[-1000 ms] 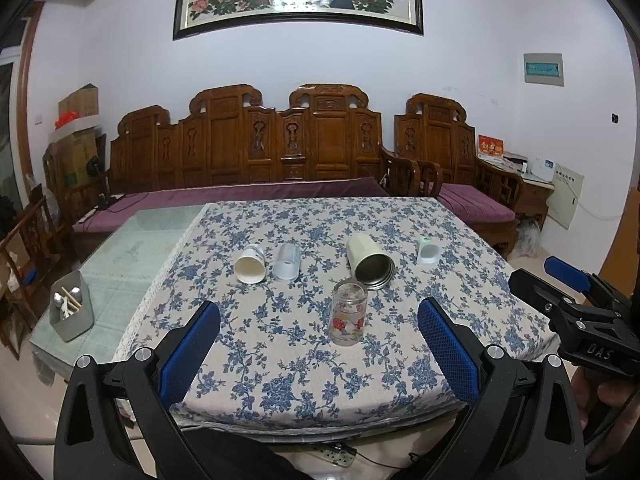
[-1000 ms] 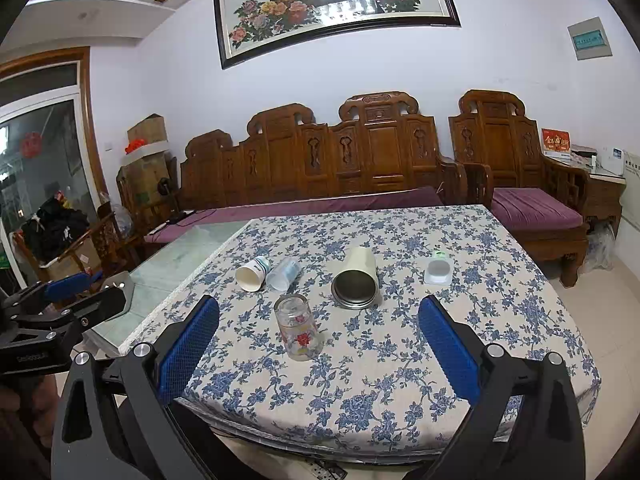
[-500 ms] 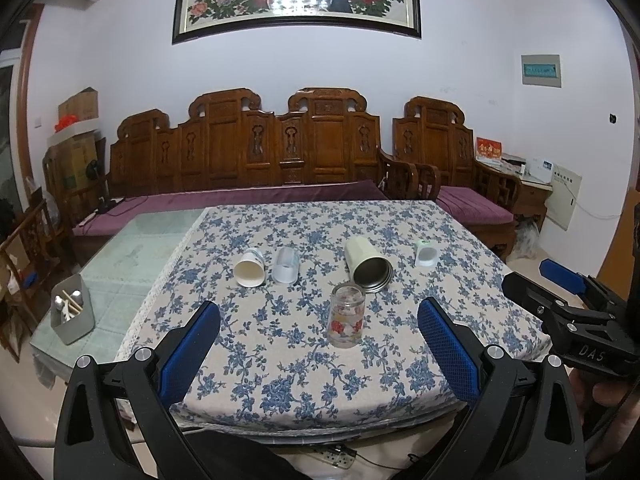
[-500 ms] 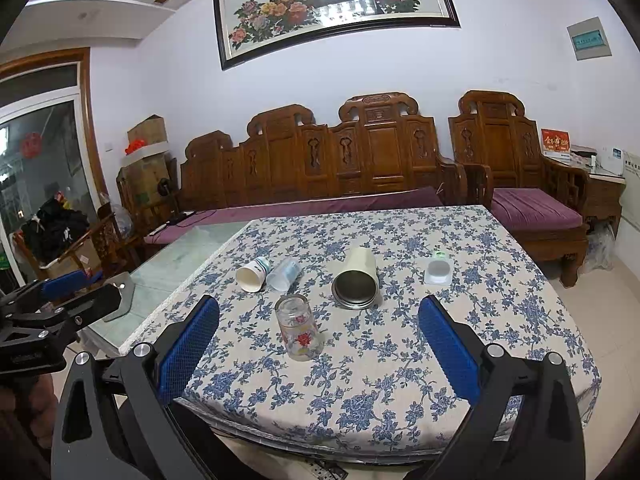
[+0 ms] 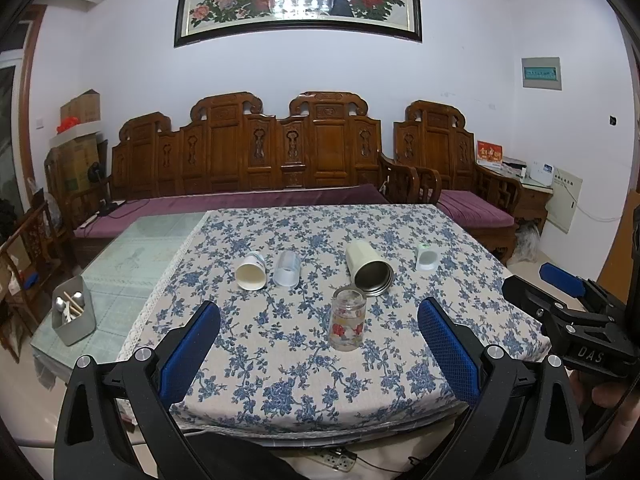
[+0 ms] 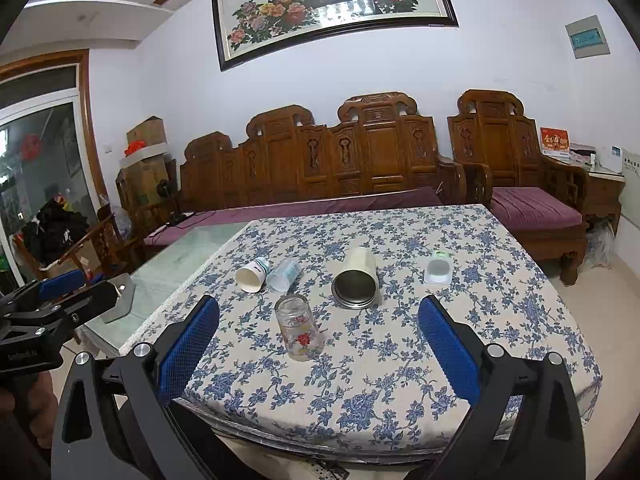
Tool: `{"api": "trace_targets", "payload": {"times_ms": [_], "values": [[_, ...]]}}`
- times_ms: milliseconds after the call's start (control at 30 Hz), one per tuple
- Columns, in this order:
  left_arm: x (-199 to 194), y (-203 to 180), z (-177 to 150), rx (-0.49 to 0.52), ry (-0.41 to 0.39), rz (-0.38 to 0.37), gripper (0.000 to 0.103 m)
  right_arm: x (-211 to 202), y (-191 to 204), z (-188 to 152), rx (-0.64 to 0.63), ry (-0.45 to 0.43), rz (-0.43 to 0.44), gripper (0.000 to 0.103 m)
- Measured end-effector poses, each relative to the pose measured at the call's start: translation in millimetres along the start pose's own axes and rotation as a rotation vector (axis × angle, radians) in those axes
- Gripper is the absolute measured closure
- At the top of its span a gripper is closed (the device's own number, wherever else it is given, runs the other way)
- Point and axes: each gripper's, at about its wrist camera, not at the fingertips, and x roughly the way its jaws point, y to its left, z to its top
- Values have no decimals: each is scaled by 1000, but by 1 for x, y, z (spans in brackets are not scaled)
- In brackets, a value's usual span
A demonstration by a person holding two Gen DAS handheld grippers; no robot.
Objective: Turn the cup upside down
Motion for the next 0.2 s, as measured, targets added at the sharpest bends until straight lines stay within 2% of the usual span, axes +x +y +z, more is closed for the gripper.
{"api": "trace_targets", "payload": {"times_ms": [200], "values": [[-1, 1, 1, 0, 0, -8, 8, 0, 0, 0, 0, -1, 0, 3]]}}
